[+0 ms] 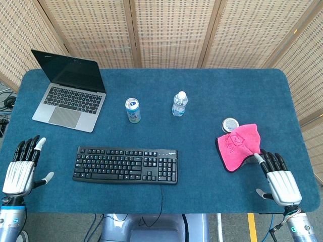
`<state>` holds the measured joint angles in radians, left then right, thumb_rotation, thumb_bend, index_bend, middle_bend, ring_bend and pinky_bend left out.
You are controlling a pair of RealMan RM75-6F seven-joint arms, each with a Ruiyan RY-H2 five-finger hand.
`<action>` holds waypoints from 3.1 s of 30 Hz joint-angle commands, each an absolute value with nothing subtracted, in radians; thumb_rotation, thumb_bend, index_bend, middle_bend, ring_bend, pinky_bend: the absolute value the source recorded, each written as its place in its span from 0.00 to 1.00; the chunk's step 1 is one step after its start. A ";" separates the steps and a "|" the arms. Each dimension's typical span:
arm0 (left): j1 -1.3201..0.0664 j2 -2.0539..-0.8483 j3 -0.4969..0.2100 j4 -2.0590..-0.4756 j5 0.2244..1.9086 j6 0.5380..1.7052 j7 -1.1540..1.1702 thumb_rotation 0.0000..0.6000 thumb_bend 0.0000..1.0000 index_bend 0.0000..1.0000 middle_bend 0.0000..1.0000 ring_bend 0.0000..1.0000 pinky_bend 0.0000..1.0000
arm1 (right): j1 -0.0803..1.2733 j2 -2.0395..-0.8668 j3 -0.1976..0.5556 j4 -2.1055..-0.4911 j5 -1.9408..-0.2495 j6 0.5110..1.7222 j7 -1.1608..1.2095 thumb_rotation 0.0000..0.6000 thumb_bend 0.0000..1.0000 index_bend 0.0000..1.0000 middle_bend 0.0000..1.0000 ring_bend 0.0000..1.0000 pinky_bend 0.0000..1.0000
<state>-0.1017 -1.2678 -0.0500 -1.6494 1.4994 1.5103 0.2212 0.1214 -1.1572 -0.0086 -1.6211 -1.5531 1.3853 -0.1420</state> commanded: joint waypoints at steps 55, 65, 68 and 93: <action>-0.187 -1.096 -0.001 -1.862 1.416 1.250 0.260 1.00 0.77 0.00 0.67 0.63 0.42 | 0.122 -1.159 -0.007 -1.618 -1.547 1.380 -0.143 1.00 0.02 0.00 0.00 0.00 0.00; -0.357 -0.886 0.018 -2.083 1.158 0.908 0.357 1.00 0.81 0.00 0.68 0.64 0.43 | 0.121 -1.154 -0.005 -1.618 -1.548 1.386 -0.131 1.00 0.02 0.00 0.00 0.00 0.00; -0.396 -0.882 0.024 -2.087 1.095 0.856 0.385 1.00 0.81 0.00 0.68 0.64 0.43 | 0.120 -1.153 -0.005 -1.619 -1.549 1.388 -0.128 1.00 0.03 0.00 0.00 0.00 0.00; -0.615 -1.034 0.121 -2.015 0.696 0.828 0.585 1.00 0.81 0.00 0.68 0.64 0.43 | 0.118 -1.145 -0.002 -1.618 -1.549 1.394 -0.106 1.00 0.02 0.00 0.00 0.00 0.00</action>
<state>-0.6120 -1.0312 0.1201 -2.0153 0.6982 0.8257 0.5842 0.1175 -1.1451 -0.0025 -1.6181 -1.5490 1.3944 -0.1064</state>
